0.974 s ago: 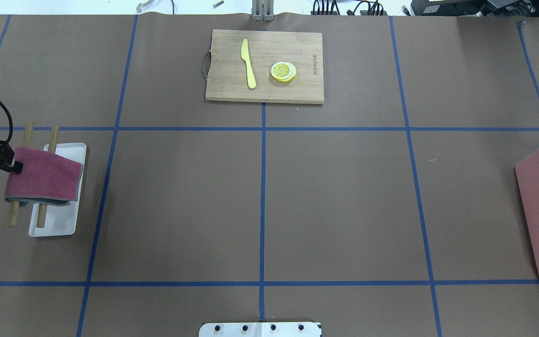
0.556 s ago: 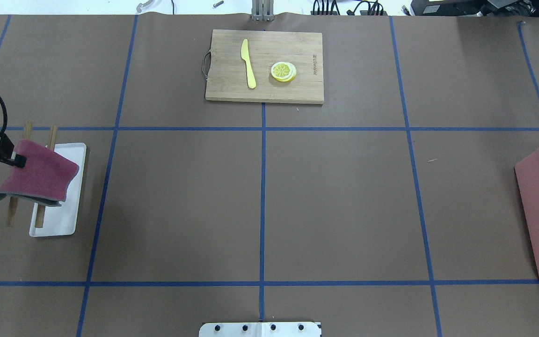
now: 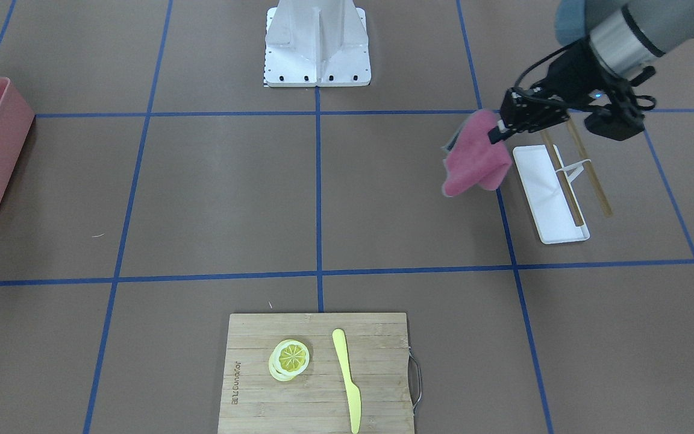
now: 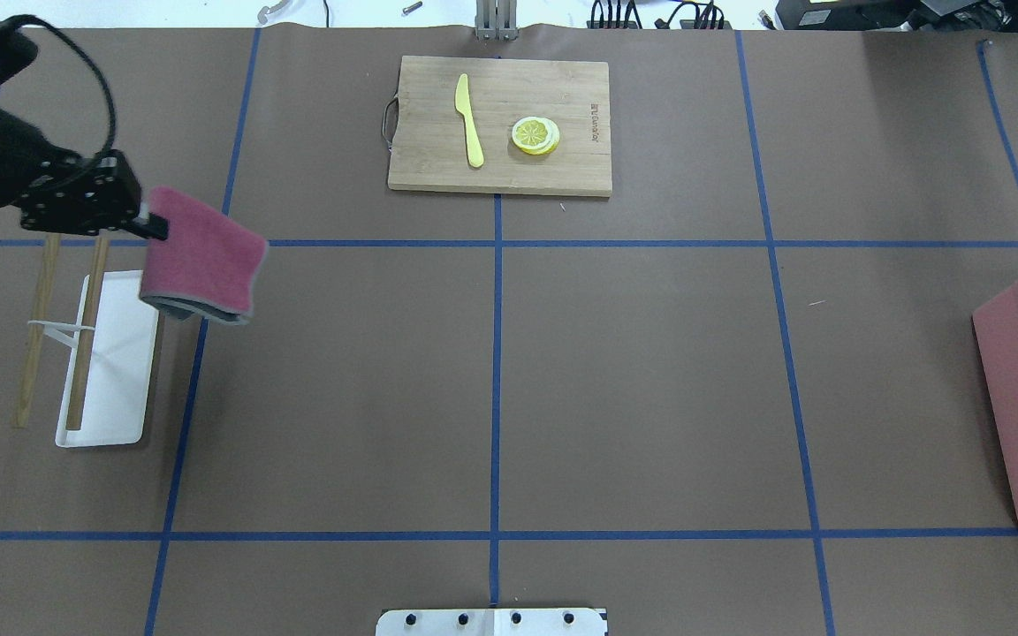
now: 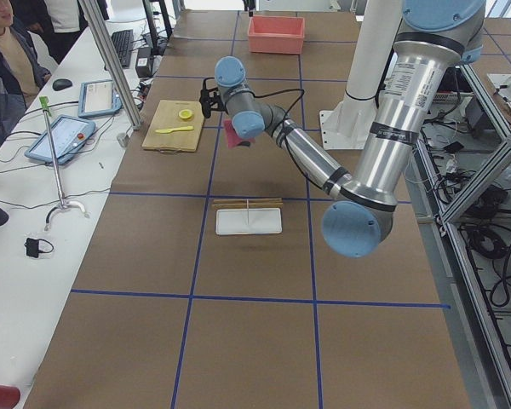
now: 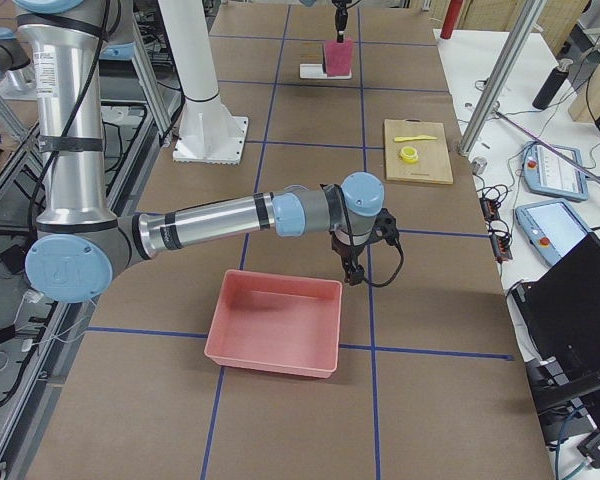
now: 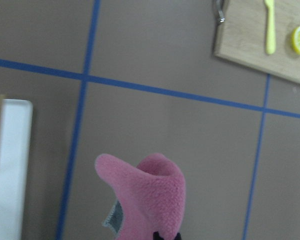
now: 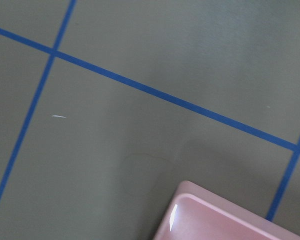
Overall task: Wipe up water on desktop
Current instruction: 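Lift the pink cloth with the left gripper while the right gripper approaches, then grasp the pink cloth with the right gripper and open the left gripper, then carry the cloth with the right gripper toward the pink bin while the left arm withdraws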
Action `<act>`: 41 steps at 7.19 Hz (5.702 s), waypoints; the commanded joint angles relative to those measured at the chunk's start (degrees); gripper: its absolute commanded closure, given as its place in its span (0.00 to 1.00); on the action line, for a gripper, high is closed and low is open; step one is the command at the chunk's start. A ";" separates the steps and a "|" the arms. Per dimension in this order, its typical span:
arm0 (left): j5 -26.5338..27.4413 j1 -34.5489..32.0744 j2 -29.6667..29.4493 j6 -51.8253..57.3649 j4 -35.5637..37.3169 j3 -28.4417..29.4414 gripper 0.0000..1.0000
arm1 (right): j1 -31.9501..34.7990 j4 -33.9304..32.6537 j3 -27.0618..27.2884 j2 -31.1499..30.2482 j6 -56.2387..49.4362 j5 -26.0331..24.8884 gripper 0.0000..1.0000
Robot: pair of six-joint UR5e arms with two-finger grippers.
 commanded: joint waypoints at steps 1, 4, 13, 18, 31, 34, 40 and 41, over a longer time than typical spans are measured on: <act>14.27 10.54 -12.06 -5.85 2.42 3.72 1.00 | -3.69 8.00 2.66 0.64 0.58 6.59 0.00; 21.47 17.57 -30.45 -26.62 9.92 17.25 1.00 | -14.47 35.04 3.36 3.87 31.75 2.61 0.02; 24.61 20.51 -37.34 -38.65 6.94 26.60 1.00 | -48.85 40.14 8.36 17.08 46.99 -45.53 0.04; 24.25 20.25 -36.99 -39.01 6.58 24.67 1.00 | -49.41 40.32 9.60 15.85 46.99 -47.43 0.39; 17.41 6.81 -16.97 -22.43 6.85 6.82 0.03 | -61.17 21.66 9.08 16.16 78.09 -42.25 1.00; 17.49 3.65 -17.04 -19.50 6.41 7.43 0.03 | -56.23 21.33 8.46 11.31 76.71 -33.79 1.00; 17.05 3.03 -17.13 -17.30 6.75 6.91 0.03 | -45.93 20.89 -0.05 13.06 66.86 -22.55 1.00; 16.96 2.41 -16.95 -17.21 6.67 6.65 0.03 | -49.72 20.89 -3.20 20.78 74.86 -24.56 1.00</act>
